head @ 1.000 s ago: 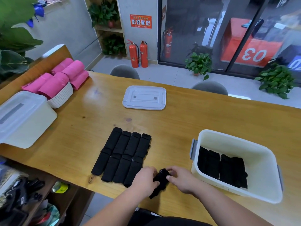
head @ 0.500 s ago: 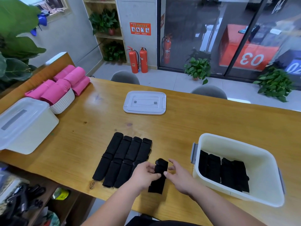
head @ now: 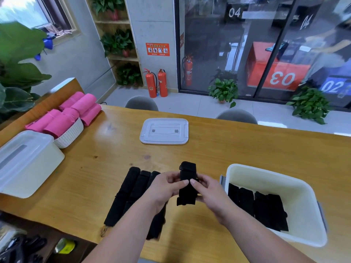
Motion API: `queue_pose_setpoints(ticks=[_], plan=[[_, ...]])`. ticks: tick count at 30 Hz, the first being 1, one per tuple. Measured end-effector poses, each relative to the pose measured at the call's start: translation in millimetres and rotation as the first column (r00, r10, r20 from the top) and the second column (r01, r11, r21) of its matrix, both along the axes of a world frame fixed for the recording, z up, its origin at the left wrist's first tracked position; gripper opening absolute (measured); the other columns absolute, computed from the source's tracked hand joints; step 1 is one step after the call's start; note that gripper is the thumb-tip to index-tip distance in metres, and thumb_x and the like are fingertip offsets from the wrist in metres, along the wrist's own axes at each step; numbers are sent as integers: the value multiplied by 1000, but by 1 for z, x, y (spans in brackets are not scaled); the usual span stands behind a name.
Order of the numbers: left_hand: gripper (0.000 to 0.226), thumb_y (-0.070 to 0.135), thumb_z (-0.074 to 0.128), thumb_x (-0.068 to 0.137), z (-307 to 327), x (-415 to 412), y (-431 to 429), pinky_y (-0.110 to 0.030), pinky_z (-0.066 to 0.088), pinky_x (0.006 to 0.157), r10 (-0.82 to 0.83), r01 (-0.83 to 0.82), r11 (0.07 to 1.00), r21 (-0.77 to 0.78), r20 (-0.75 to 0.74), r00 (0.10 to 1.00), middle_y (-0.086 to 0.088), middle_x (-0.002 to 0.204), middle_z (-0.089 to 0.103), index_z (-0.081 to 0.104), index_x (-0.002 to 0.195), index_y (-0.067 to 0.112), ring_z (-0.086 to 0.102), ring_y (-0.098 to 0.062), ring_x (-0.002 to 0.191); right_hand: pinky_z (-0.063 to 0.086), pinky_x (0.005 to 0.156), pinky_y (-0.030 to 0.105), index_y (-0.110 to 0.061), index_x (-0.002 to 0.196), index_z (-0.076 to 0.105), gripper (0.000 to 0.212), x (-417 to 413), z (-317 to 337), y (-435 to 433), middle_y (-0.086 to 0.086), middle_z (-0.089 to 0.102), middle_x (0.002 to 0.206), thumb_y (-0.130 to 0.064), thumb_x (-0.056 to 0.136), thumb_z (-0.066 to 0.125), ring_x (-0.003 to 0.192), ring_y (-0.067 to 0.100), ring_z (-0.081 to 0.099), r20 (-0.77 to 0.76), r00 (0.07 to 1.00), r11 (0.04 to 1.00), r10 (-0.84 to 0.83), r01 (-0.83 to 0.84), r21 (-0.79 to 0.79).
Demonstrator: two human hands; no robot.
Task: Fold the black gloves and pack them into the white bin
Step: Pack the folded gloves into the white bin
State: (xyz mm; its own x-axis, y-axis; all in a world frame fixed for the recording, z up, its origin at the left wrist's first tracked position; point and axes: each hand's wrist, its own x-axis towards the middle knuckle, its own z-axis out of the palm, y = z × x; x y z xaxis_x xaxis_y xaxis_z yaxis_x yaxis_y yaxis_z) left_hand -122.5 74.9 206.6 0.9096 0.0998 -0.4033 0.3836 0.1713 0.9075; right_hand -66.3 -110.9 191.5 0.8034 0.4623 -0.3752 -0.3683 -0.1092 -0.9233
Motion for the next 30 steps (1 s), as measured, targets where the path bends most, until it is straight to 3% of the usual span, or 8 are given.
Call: queue_pose_setpoints(ticks=[8,12,16,19,24,30], plan=[[33,12,75,99,18,32,-25,-50,57,104,-71,75,996,-51,71,995,-15,121,77,70,131,6,74,-33,116,64,89,46,-22,129,71,27,19,27,-30,2,78,119,-22,102,70,108,20,75,17,988,988,-151,151,35],[36,21,76,99,19,46,-47,-44,58,102,-114,119,990,-79,75,991,-13,120,78,69,132,10,75,-30,114,57,93,64,-18,131,67,28,30,36,-57,5,79,113,-21,104,67,102,29,77,22,981,982,-191,191,6],[39,34,85,91,10,58,-65,-34,62,92,-99,98,995,27,26,995,-10,115,77,73,126,20,77,-18,102,62,94,48,-16,132,66,28,42,40,-94,5,79,116,-20,104,66,109,24,76,-23,965,965,-263,263,19],[37,36,86,89,-4,60,-73,-34,63,93,-122,121,985,122,-1,993,-10,114,75,74,122,25,77,-16,100,62,89,41,-16,129,67,26,49,36,-125,5,79,116,-20,103,67,108,22,76,-51,954,955,-296,297,-6],[37,40,86,87,-27,57,-81,-36,61,96,-137,152,963,221,-85,987,5,109,75,72,120,32,75,-20,98,60,98,48,-13,127,69,24,57,15,-169,8,79,113,-18,103,67,107,26,76,-89,948,948,-307,296,-118],[42,38,88,86,-43,50,-87,-32,62,89,-145,172,954,247,-125,982,4,107,77,69,123,31,73,-16,100,65,76,38,-12,122,69,24,62,-27,-186,10,78,112,-16,99,74,99,25,78,-93,934,904,-344,303,-302]])
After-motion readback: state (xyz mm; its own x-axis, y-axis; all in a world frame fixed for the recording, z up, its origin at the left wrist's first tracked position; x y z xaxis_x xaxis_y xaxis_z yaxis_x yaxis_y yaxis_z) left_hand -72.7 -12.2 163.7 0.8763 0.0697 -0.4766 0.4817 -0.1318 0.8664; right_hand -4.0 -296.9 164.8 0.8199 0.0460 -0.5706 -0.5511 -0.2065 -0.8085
